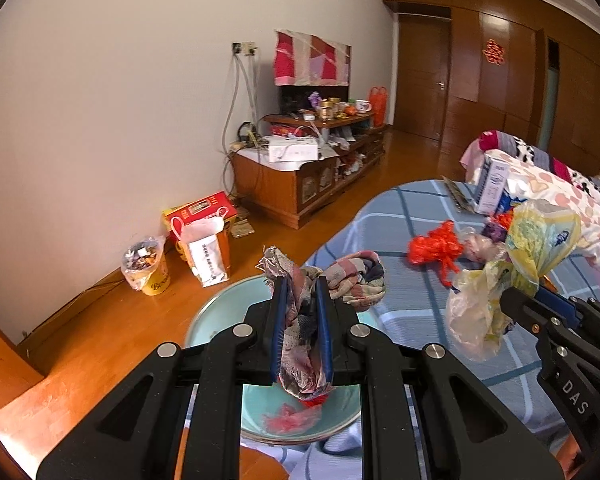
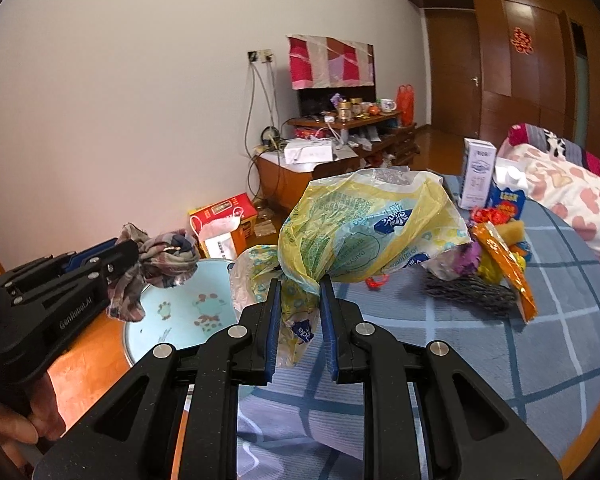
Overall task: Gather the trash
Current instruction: 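Carry the bag and cloth over the light-blue bowl and open both tools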
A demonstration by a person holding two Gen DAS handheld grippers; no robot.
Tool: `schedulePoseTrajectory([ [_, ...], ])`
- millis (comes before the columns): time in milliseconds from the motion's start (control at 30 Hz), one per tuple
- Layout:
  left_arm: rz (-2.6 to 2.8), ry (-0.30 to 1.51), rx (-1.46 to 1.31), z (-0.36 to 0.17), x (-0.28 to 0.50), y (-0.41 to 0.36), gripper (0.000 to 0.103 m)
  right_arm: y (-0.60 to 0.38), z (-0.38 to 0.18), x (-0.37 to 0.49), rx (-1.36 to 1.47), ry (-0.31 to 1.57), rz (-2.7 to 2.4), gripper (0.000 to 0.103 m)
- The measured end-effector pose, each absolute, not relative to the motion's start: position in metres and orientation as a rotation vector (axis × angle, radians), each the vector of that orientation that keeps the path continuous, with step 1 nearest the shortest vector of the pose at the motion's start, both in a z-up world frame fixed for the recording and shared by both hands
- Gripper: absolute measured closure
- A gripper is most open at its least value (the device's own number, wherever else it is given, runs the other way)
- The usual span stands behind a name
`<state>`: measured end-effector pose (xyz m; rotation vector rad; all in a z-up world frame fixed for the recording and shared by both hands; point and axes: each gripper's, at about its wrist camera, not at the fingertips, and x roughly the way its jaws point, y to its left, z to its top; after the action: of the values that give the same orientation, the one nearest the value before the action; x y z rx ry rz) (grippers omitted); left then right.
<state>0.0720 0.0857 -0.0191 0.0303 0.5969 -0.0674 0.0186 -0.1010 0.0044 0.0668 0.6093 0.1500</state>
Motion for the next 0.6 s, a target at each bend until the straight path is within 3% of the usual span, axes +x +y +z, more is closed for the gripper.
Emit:
schedulePoseTrajectory([
  [600,0.05,0.613,-0.045,-0.028,0.078,0.138,0.089,-0.041,-0.024,0.045,-0.044,0.695,0.258,0.083],
])
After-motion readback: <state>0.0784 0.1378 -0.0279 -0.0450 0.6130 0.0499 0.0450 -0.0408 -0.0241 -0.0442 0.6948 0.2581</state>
